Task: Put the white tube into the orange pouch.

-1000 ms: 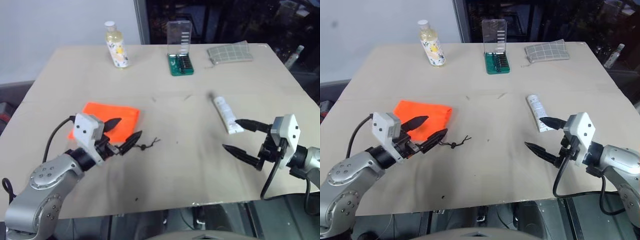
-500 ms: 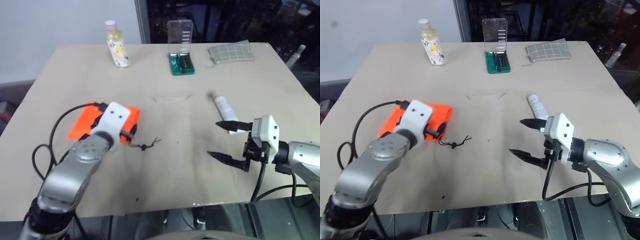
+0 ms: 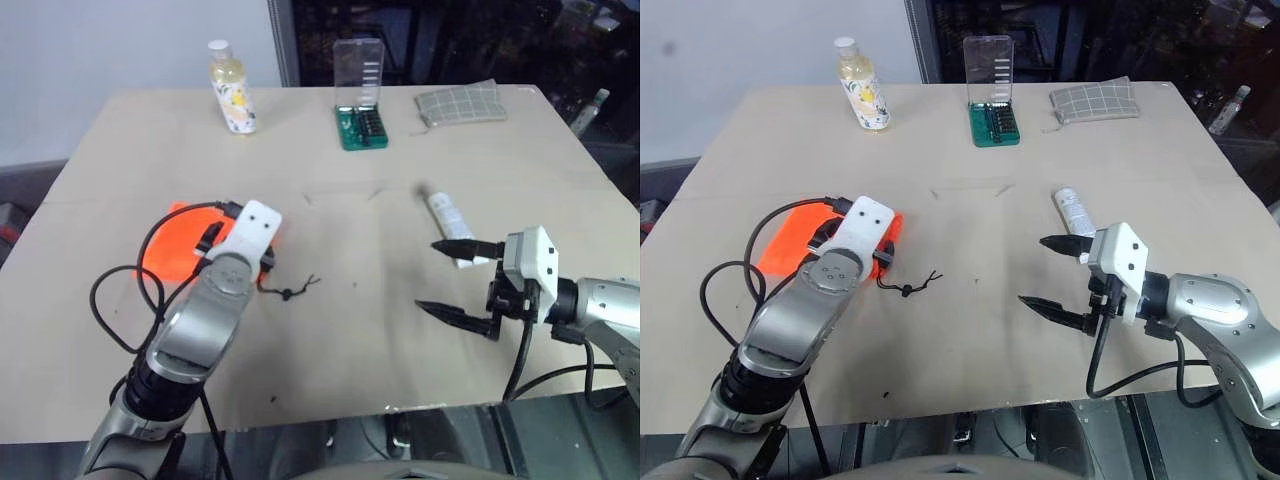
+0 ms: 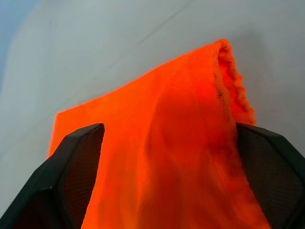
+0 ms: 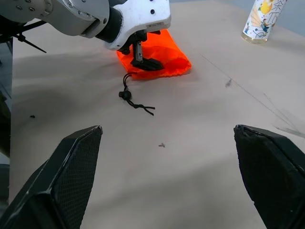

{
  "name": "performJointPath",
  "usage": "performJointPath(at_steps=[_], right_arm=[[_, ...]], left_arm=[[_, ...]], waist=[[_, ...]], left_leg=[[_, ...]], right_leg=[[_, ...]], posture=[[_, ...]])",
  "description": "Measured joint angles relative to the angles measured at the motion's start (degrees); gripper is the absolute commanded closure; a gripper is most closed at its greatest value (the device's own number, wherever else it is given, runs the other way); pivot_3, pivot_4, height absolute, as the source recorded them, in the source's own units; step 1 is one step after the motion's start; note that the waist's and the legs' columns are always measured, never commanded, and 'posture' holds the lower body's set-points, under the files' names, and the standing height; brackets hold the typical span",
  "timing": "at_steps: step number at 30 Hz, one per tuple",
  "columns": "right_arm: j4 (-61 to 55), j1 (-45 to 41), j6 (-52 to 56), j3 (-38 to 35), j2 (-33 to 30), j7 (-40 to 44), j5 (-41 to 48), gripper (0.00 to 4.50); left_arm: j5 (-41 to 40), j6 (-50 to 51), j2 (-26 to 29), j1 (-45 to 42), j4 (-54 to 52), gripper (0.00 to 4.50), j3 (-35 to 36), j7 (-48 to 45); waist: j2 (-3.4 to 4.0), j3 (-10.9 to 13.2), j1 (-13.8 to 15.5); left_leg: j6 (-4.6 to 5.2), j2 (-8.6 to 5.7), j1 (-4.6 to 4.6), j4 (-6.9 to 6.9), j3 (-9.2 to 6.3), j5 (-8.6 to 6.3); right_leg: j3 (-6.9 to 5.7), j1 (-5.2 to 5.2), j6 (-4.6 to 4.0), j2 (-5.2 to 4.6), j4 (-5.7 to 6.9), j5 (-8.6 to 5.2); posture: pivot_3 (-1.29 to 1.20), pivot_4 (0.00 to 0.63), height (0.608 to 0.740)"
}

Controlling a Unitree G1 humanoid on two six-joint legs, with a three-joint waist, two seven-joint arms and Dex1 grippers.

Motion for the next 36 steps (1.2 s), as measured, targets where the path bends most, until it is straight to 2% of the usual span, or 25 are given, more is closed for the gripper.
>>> performJointPath(at_steps=[8, 14, 17, 25, 27, 31, 36], right_arm=[[-0.1, 0.0, 0.8, -0.1, 0.0, -0.5, 1.0, 0.00], [-0.1, -0.2, 1.0, -0.1, 0.0, -0.5, 1.1, 0.00], [0.0, -0.6, 1.0, -0.1, 0.0, -0.5, 1.2, 0.00], [0.0, -0.7, 1.1, -0.1, 0.0, -0.6, 1.3, 0.00], [0.0, -0.7, 1.1, -0.1, 0.0, -1.1, 1.3, 0.00], [-0.1, -0.7, 1.1, 0.0, 0.2, -3.3, 0.1, 0.00], [3.0, -3.4, 1.5, 3.5, 2.0, -11.7, -9.3, 0.00]], left_arm=[[5.2, 0.1, 2.0, 0.2, -4.5, 0.06, -3.4, 0.2], [8.5, 0.1, 1.7, 0.2, -3.5, 0.06, -4.9, 0.7], [9.5, 0.1, -0.5, 0.1, -0.5, 0.79, -4.8, 0.8], [10.4, -1.0, -5.5, -0.5, 6.6, 4.47, -2.6, 0.6], [10.4, -2.0, -5.8, -0.5, 6.7, 4.47, -0.5, -0.2], [7.6, -5.8, -5.6, -0.5, 6.2, 4.47, 8.0, -5.0], [0.9, -11.3, -1.2, -1.0, 6.8, 4.47, 17.1, -15.5]], waist=[[-0.02, 0.0, 0.0], [-0.02, 0.0, 0.0], [-0.03, 0.0, 0.0], [-0.04, 0.0, 0.0], [-0.04, 0.0, 0.0], [-0.04, 0.0, -0.1], [-0.04, 0.0, -0.2]], left_leg=[[0.00, 0.00, 0.00, 0.00, 0.01, 0.00], [0.03, -0.01, 0.00, 0.01, 0.02, 0.02], [0.07, -0.02, 0.00, 0.02, 0.02, 0.04], [0.13, 0.00, 0.00, 0.03, 0.02, 0.07], [0.13, 0.01, 0.00, 0.03, 0.02, 0.07], [0.11, 0.01, 0.00, 0.03, 0.02, 0.07], [0.00, 0.00, 0.01, 0.07, 0.10, 0.01]], right_leg=[[0.03, -0.01, -0.05, -0.18, 0.01, 0.03], [0.02, -0.01, -0.01, -0.17, 0.02, 0.01], [0.00, 0.00, -0.01, -0.15, 0.03, 0.01], [0.04, -0.01, -0.06, 0.03, 0.04, 0.04], [0.05, -0.01, -0.13, -0.06, 0.04, 0.08], [0.01, -0.02, -0.19, -0.19, 0.06, 0.12], [-0.21, -0.04, -0.19, -0.21, 0.09, 0.12]], posture=[[0.00, 0.150, 0.740], [0.00, 0.150, 0.740], [0.00, 0.150, 0.740], [0.00, 0.150, 0.740], [0.00, 0.150, 0.740], [0.00, 0.150, 0.740], [0.00, 0.150, 0.740]])
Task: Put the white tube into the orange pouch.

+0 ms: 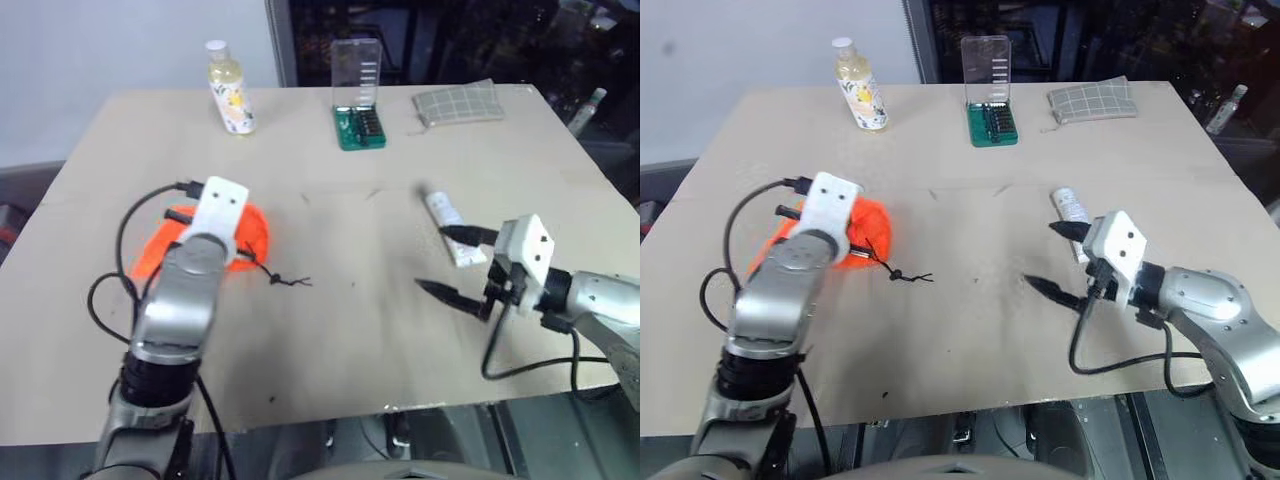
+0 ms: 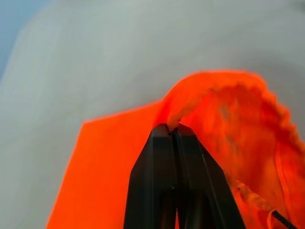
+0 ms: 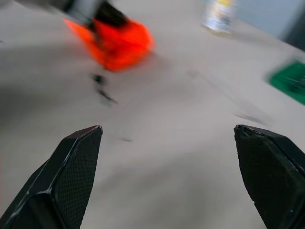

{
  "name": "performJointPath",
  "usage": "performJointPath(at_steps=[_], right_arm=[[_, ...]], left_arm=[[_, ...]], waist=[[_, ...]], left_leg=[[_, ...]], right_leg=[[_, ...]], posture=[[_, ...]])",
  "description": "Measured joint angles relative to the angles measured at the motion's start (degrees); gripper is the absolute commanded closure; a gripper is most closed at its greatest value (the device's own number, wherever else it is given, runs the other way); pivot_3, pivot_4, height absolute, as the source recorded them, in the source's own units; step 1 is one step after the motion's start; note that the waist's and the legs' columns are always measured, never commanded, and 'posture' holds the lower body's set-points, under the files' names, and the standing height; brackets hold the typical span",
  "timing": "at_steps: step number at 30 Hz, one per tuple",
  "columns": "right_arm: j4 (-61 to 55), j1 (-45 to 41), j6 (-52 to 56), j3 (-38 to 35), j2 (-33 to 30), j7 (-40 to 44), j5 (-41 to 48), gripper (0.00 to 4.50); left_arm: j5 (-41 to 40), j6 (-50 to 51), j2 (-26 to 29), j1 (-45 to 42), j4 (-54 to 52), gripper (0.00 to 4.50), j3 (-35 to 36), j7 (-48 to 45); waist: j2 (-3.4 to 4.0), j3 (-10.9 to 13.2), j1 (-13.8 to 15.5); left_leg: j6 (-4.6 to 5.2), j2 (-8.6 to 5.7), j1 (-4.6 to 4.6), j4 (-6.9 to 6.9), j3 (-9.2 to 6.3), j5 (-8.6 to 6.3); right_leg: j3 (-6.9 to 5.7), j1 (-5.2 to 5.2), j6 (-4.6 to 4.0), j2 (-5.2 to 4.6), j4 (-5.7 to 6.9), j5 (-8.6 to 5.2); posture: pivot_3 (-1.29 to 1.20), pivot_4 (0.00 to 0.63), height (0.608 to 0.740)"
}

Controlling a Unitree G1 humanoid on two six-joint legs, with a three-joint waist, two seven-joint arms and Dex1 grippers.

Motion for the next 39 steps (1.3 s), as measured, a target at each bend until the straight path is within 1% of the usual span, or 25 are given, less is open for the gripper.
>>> performJointPath(at_steps=[2, 3, 4, 6, 8, 9, 12, 15, 16, 17, 18, 20, 21, 23, 24, 25, 26, 28, 32, 33, 36, 37, 39], right_arm=[[3.9, -1.3, 0.9, 2.1, 1.2, -4.7, -5.4, 0.00], [4.6, -1.4, 1.0, 2.4, 1.6, -5.6, -6.5, 0.00], [6.2, -2.0, 2.2, 3.6, 2.3, -8.4, -9.4, 0.00], [9.6, -5.2, 7.1, 5.2, 6.1, -14.6, -13.6, 0.00], [13.8, -8.4, 11.4, 5.8, 10.5, -18.6, -15.3, 0.00], [14.9, -9.0, 12.4, 6.0, 11.4, -19.5, -15.8, 0.00], [23.9, -13.3, 15.2, 5.8, 16.7, -23.4, -17.3, 0.00], [28.4, -15.1, 15.9, 5.2, 18.9, -24.4, -17.5, 0.00], [31.6, -17.0, 15.3, 4.8, 19.8, -24.3, -17.4, 0.41], [33.0, -18.0, 15.1, 4.6, 20.1, -24.3, -17.4, 0.54], [35.0, -18.9, 14.6, 4.2, 20.2, -23.6, -17.3, 0.86], [36.4, -19.4, 14.4, 3.8, 20.2, -22.2, -17.0, 1.74], [36.4, -19.4, 14.4, 3.8, 20.2, -21.8, -17.0, 2.36], [35.9, -19.3, 14.4, 3.5, 20.0, -21.1, -17.0, 3.12], [34.9, -18.8, 14.2, 3.5, 19.3, -20.4, -17.0, 3.64], [34.7, -18.8, 14.1, 3.5, 19.1, -20.2, -17.0, 3.80], [33.9, -18.4, 13.8, 3.5, 18.5, -19.4, -17.0, 4.12], [31.9, -16.7, 12.9, 3.6, 17.8, -17.9, -16.9, 4.12], [23.7, -12.6, 12.1, 5.8, 15.7, -10.4, -14.0, 4.12], [19.4, -12.4, 12.2, 6.8, 16.3, -7.8, -11.5, 4.12], [12.1, -13.3, 12.5, 9.2, 17.4, -4.4, -7.5, 4.12], [10.2, -14.1, 13.2, 10.8, 17.5, -3.1, -6.5, 4.12], [9.9, -16.0, 13.5, 14.0, 18.9, -1.6, -5.9, 4.12]], left_arm=[[-3.4, -1.1, 2.1, -1.3, 1.6, 4.47, 3.3, -4.9], [-3.9, -1.2, 2.6, -1.5, 2.0, 4.47, 3.6, -5.8], [-4.7, -2.2, 4.0, -1.7, 2.8, 4.47, 4.1, -7.6], [-5.8, -4.1, 6.0, -2.0, 4.1, 4.47, 3.9, -10.1], [-6.2, -4.8, 6.0, -2.4, 4.1, 4.47, 3.2, -11.1], [-6.3, -5.0, 6.0, -2.4, 4.0, 4.47, 2.8, -11.2], [-6.6, -4.9, 4.9, -2.4, 3.7, 4.47, 2.5, -10.9], [-6.7, -4.5, 4.6, -2.3, 3.4, 4.47, 2.4, -10.7], [-6.7, -4.2, 4.5, -2.3, 3.4, 4.50, 2.6, -10.6], [-6.8, -4.2, 4.3, -2.4, 3.3, 4.50, 2.5, -10.6], [-7.2, -4.1, 4.1, -2.4, 3.1, 4.50, 2.5, -10.7], [-7.5, -4.0, 4.4, -2.4, 2.7, 4.50, 2.8, -11.0], [-7.8, -4.0, 4.9, -2.4, 2.6, 4.50, 2.9, -11.3], [-8.4, -4.2, 5.8, -2.3, 2.5, 4.50, 3.1, -12.2], [-8.8, -4.6, 6.5, -2.1, 2.5, 4.50, 3.1, -12.9], [-8.9, -4.7, 6.7, -2.0, 2.5, 4.50, 3.1, -13.1], [-9.3, -5.1, 6.8, -1.8, 2.5, 4.50, 3.4, -13.7], [-11.0, -5.5, 6.8, -1.1, 2.5, 4.50, 4.5, -15.3], [-16.3, -7.9, 6.9, -0.2, 2.9, 4.50, 7.7, -21.1], [-18.7, -8.3, 7.0, -0.2, 3.6, 4.50, 8.6, -23.6], [-22.4, -9.4, 7.4, -0.2, 4.0, 4.50, 9.5, -27.7], [-24.2, -9.6, 8.4, 0.0, 4.1, 4.50, 9.7, -29.9], [-26.0, -9.6, 10.2, 0.2, 4.4, 4.50, 10.4, -32.2]], waist=[[0.00, 0.0, 0.1], [0.00, 0.0, 0.2], [0.00, 0.0, 0.1], [-0.01, 0.0, 0.0], [-0.02, 0.0, -0.1], [-0.01, 0.0, -0.1], [-0.02, 0.0, -0.1], [-0.02, 0.0, -0.1], [-0.03, 0.0, -0.2], [-0.03, 0.0, -0.3], [-0.04, 0.0, -0.3], [-0.06, 0.0, -0.2], [-0.06, 0.0, -0.1], [-0.06, 0.0, -0.1], [-0.06, 0.0, -0.1], [-0.06, 0.0, -0.1], [-0.06, -0.1, -0.1], [-0.06, 0.0, -0.1], [-0.03, 0.0, -0.3], [-0.03, 0.0, -0.6], [-0.05, 0.0, -0.9], [-0.06, 0.0, -1.0], [-0.08, 0.0, -1.2]], left_leg=[[0.00, -0.03, 0.00, 0.01, 0.00, 0.01], [0.01, -0.03, -0.02, 0.02, 0.01, 0.01], [0.02, -0.06, -0.02, 0.02, 0.02, 0.03], [-0.11, -0.06, -0.03, 0.02, 0.06, 0.19], [-0.10, -0.04, -0.02, 0.02, 0.08, 0.21], [-0.10, -0.04, -0.03, 0.01, 0.10, 0.21], [-0.08, -0.02, -0.04, 0.00, 0.10, 0.22], [-0.08, -0.03, -0.06, 0.00, 0.10, 0.23], [-0.07, -0.03, -0.04, 0.01, 0.13, 0.22], [-0.05, -0.03, -0.02, 0.01, 0.17, 0.22], [0.02, -0.03, 0.01, 0.01, 0.18, 0.17], [0.14, -0.02, 0.05, 0.01, 0.14, 0.10], [0.13, -0.02, 0.05, 0.01, 0.12, 0.11], [0.12, -0.02, 0.07, 0.01, 0.13, 0.11], [0.13, -0.02, 0.07, 0.01, 0.14, 0.11], [0.12, -0.02, 0.08, 0.01, 0.14, 0.11], [0.12, -0.02, 0.08, 0.01, 0.14, 0.11], [0.10, -0.02, 0.07, 0.01, 0.14, 0.11], [0.08, 0.00, -0.03, -0.02, 0.18, 0.13], [0.08, 0.04, -0.04, -0.02, 0.25, 0.12], [0.12, 0.02, -0.05, 0.00, 0.30, 0.10], [0.12, 0.03, -0.03, 0.02, 0.32, 0.10], [0.12, 0.03, 0.01, 0.07, 0.39, 0.10]], right_leg=[[-0.08, 0.00, 0.00, -0.02, 0.01, 0.00], [-0.10, 0.00, 0.00, -0.01, 0.01, 0.00], [-0.10, 0.00, 0.00, 0.01, 0.03, 0.00], [-0.06, -0.01, 0.00, 0.07, 0.03, 0.01], [-0.01, 0.00, 0.00, 0.23, 0.03, 0.01], [0.01, -0.03, 0.00, 0.25, 0.04, 0.01], [0.05, -0.03, 0.01, 0.34, 0.06, 0.03], [0.06, -0.04, 0.12, 0.36, 0.06, 0.09], [0.10, -0.02, 0.19, 0.38, 0.06, 0.13], [0.13, -0.02, 0.20, 0.37, 0.05, 0.14], [0.15, 0.00, 0.19, 0.38, 0.06, 0.13], [0.14, 0.02, 0.19, 0.39, 0.10, 0.13], [0.12, 0.02, 0.19, 0.38, 0.13, 0.13], [0.14, 0.02, 0.15, 0.38, 0.16, 0.10], [0.15, 0.02, 0.12, 0.37, 0.16, 0.09], [0.15, 0.02, 0.08, 0.37, 0.16, 0.06], [0.15, 0.02, 0.07, 0.37, 0.16, 0.06], [0.15, 0.01, 0.05, 0.36, 0.16, 0.04], [0.22, -0.12, 0.08, 0.39, 0.14, 0.06], [0.29, -0.21, 0.10, 0.42, 0.19, 0.07], [0.38, -0.35, 0.35, 0.42, 0.46, 0.03], [0.39, -0.36, 0.21, 0.42, 0.51, -0.07], [0.44, -0.37, 0.18, 0.41, 0.58, -0.11]], posture=[[0.00, 0.150, 0.740], [0.00, 0.150, 0.740], [0.00, 0.150, 0.740], [0.00, 0.150, 0.740], [0.00, 0.150, 0.740], [0.00, 0.150, 0.740], [0.00, 0.150, 0.740], [0.00, 0.150, 0.740], [0.00, 0.150, 0.740], [0.00, 0.150, 0.740], [0.00, 0.150, 0.740], [0.00, 0.150, 0.740], [0.00, 0.150, 0.740], [0.00, 0.150, 0.740], [0.00, 0.150, 0.740], [0.00, 0.150, 0.740], [0.00, 0.150, 0.740], [0.00, 0.150, 0.740], [0.00, 0.150, 0.740], [0.00, 0.150, 0.740], [0.00, 0.150, 0.740], [0.00, 0.150, 0.740], [0.00, 0.150, 0.740]])
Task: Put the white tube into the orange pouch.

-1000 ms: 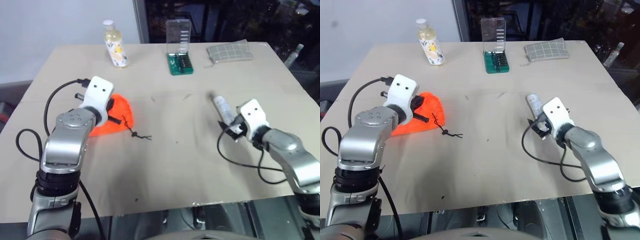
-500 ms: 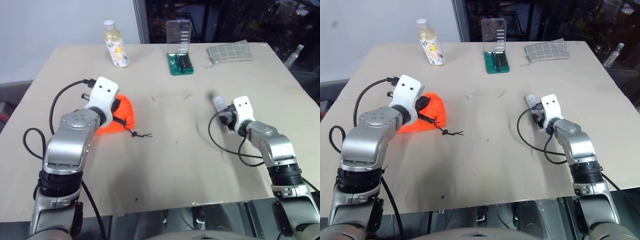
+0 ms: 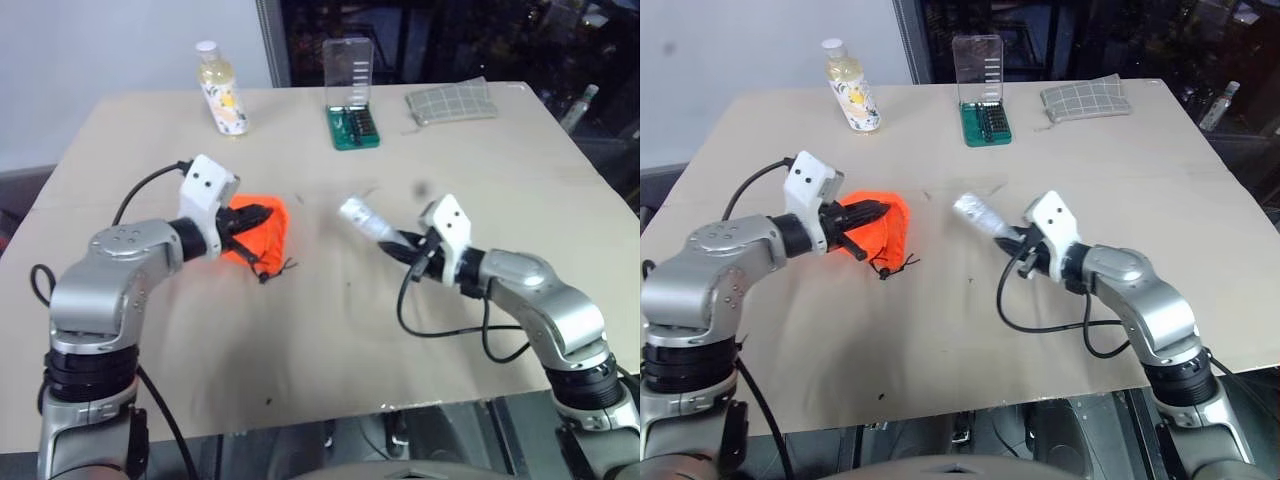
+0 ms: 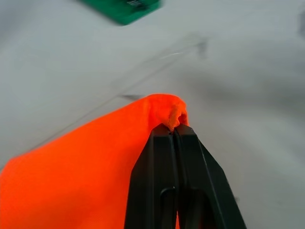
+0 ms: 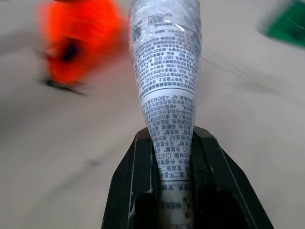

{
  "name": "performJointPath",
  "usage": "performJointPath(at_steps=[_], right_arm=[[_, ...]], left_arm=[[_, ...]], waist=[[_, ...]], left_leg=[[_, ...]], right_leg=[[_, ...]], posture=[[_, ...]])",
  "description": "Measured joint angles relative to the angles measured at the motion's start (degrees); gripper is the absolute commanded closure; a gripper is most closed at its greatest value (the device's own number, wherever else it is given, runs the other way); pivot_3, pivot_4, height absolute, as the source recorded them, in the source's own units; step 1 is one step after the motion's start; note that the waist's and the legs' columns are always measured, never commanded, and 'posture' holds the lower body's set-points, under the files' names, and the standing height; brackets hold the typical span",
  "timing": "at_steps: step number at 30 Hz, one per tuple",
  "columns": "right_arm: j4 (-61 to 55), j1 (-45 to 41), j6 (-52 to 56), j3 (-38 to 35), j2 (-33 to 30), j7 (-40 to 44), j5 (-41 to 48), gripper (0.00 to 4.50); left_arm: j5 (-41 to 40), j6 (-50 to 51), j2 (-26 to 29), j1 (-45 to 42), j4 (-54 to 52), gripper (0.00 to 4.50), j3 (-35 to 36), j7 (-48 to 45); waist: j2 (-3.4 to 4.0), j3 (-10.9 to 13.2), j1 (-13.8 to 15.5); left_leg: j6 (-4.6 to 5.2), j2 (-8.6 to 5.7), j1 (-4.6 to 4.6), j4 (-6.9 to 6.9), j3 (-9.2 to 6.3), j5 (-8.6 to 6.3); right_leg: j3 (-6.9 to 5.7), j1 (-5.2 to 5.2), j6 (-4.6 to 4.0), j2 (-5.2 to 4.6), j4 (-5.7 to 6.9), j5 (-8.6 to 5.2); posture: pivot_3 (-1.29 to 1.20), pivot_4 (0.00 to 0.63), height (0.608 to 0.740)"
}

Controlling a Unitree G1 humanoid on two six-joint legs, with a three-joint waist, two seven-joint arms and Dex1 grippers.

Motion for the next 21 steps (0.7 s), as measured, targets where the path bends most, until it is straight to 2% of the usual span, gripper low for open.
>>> performJointPath(at_steps=[4, 10, 17, 21], right_arm=[[0.7, -2.7, -0.5, 6.4, 1.8, 3.1, 0.4, 4.12], [11.2, -8.3, -3.3, 13.3, 6.4, 4.7, -4.0, 4.12], [18.9, -10.2, -3.9, 14.1, 10.7, 2.8, -6.9, 4.12], [19.6, -10.2, -2.6, 13.5, 10.4, 2.0, -7.5, 4.12]], left_arm=[[-2.9, 0.1, 1.7, 0.0, 0.3, 4.50, 0.8, -2.1], [-5.7, 0.4, 3.7, -0.6, -0.1, 4.50, -1.2, -4.3], [-9.0, 0.3, 8.1, 0.6, -3.7, 4.50, -3.0, -8.4], [-10.4, -0.5, 10.6, 2.9, -4.8, 4.50, -3.2, -11.4]], waist=[[-0.03, 0.0, 0.0], [-0.07, 0.0, -0.1], [-0.12, 0.0, -0.3], [-0.11, 0.0, -0.4]], left_leg=[[0.00, -0.02, 0.03, 0.01, 0.03, 0.00], [-0.13, -0.02, 0.01, 0.02, 0.11, 0.08], [-0.24, -0.02, -0.01, -0.01, 0.21, 0.13], [-0.37, -0.01, -0.01, -0.03, 0.22, 0.06]], right_leg=[[0.04, -0.01, -0.02, -0.05, 0.06, 0.00], [0.13, -0.07, -0.19, -0.03, 0.10, 0.11], [0.22, -0.13, -0.20, -0.04, 0.10, 0.11], [0.23, -0.17, -0.20, -0.04, 0.11, 0.11]], posture=[[0.00, 0.150, 0.740], [0.00, 0.150, 0.740], [0.00, 0.150, 0.740], [0.00, 0.150, 0.740]])
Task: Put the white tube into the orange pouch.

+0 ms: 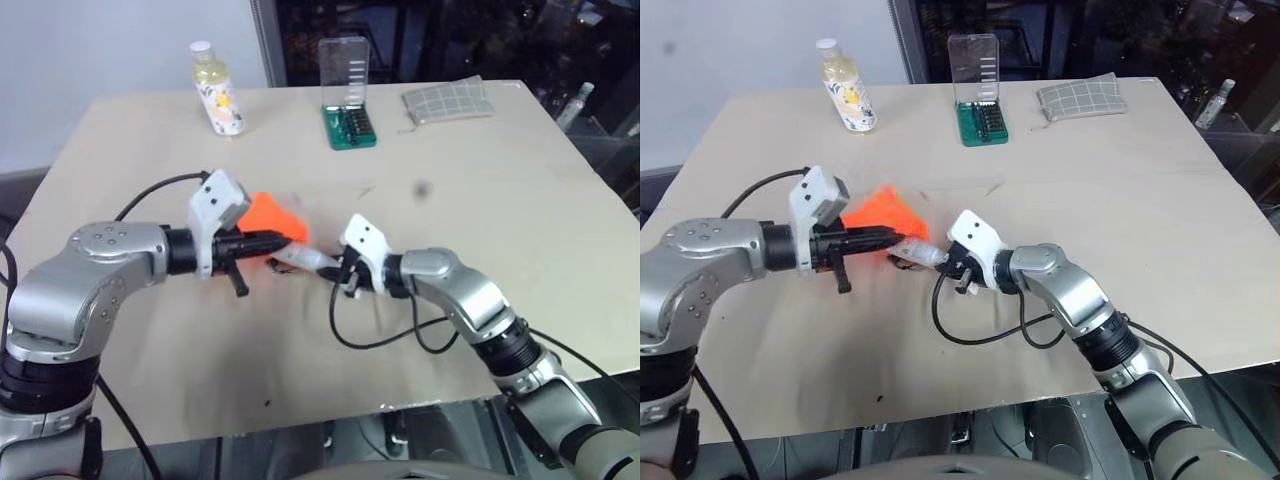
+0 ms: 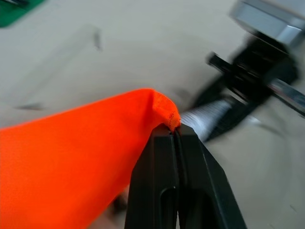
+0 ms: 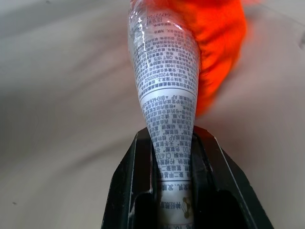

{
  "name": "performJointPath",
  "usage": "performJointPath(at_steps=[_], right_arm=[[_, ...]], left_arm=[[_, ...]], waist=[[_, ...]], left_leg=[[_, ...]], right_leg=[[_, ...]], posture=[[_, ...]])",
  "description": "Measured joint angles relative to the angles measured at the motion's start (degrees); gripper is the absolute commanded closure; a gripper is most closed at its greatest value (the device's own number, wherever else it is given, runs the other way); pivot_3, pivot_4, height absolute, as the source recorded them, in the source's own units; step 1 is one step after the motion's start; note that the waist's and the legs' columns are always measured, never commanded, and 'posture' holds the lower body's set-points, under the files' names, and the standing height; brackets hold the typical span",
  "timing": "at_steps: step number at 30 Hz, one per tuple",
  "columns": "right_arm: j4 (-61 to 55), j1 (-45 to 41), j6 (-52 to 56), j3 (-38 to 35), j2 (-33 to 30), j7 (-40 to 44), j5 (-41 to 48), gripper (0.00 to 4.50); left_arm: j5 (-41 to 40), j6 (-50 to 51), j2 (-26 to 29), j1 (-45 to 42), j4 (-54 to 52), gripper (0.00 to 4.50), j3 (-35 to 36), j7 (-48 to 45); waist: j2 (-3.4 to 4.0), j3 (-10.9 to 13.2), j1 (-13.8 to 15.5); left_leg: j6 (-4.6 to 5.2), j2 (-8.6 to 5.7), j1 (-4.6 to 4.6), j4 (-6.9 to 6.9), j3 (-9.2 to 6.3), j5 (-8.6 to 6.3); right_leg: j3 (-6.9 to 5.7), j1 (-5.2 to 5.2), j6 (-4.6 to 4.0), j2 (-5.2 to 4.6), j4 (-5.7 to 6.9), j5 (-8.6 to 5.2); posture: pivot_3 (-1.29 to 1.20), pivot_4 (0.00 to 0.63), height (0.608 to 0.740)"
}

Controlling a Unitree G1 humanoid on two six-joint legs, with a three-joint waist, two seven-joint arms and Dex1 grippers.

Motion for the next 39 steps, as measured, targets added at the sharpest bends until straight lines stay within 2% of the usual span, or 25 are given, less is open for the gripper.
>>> performJointPath(at_steps=[10, 24, 34, 39], right_arm=[[-4.6, 2.9, 3.7, -3.8, -3.6, 1.4, 2.6, 4.12], [-0.8, 0.3, 4.1, -5.0, 3.2, -0.5, 3.2, 4.12], [-0.7, 0.2, 9.5, -13.2, 2.6, 0.4, 10.3, 4.12], [0.3, -2.0, 9.5, -12.6, 1.9, 0.1, 9.4, 4.12]], left_arm=[[1.8, -5.7, 2.0, 0.1, 5.3, 4.50, -2.3, -2.8], [1.1, -6.1, 3.3, -3.4, 7.5, 4.50, -4.9, -7.0], [4.4, -10.7, 2.7, -14.4, 19.9, 4.50, -12.6, -14.7], [5.9, -13.0, 2.0, -17.3, 24.0, 4.50, -15.3, -18.1]], waist=[[0.01, 0.0, 0.0], [0.00, 0.0, 0.0], [-0.01, 0.0, 0.0], [-0.01, 0.0, -0.1]], left_leg=[[0.03, 0.03, 0.00, -0.03, 0.04, -0.07], [0.09, 0.04, 0.00, -0.06, 0.09, 0.01], [0.28, 0.01, -0.05, -0.06, 0.12, -0.01], [0.18, 0.00, -0.45, -0.01, 0.20, 0.07]], right_leg=[[0.01, -0.04, 0.11, 0.02, 0.00, -0.07], [0.04, -0.07, 0.05, 0.04, 0.00, -0.04], [0.06, -0.10, 0.03, 0.07, 0.00, -0.01], [0.15, -0.56, 0.16, 0.09, 0.20, 0.09]], posture=[[0.00, 0.150, 0.740], [0.00, 0.150, 0.740], [0.00, 0.150, 0.740], [0.00, 0.150, 0.740]])
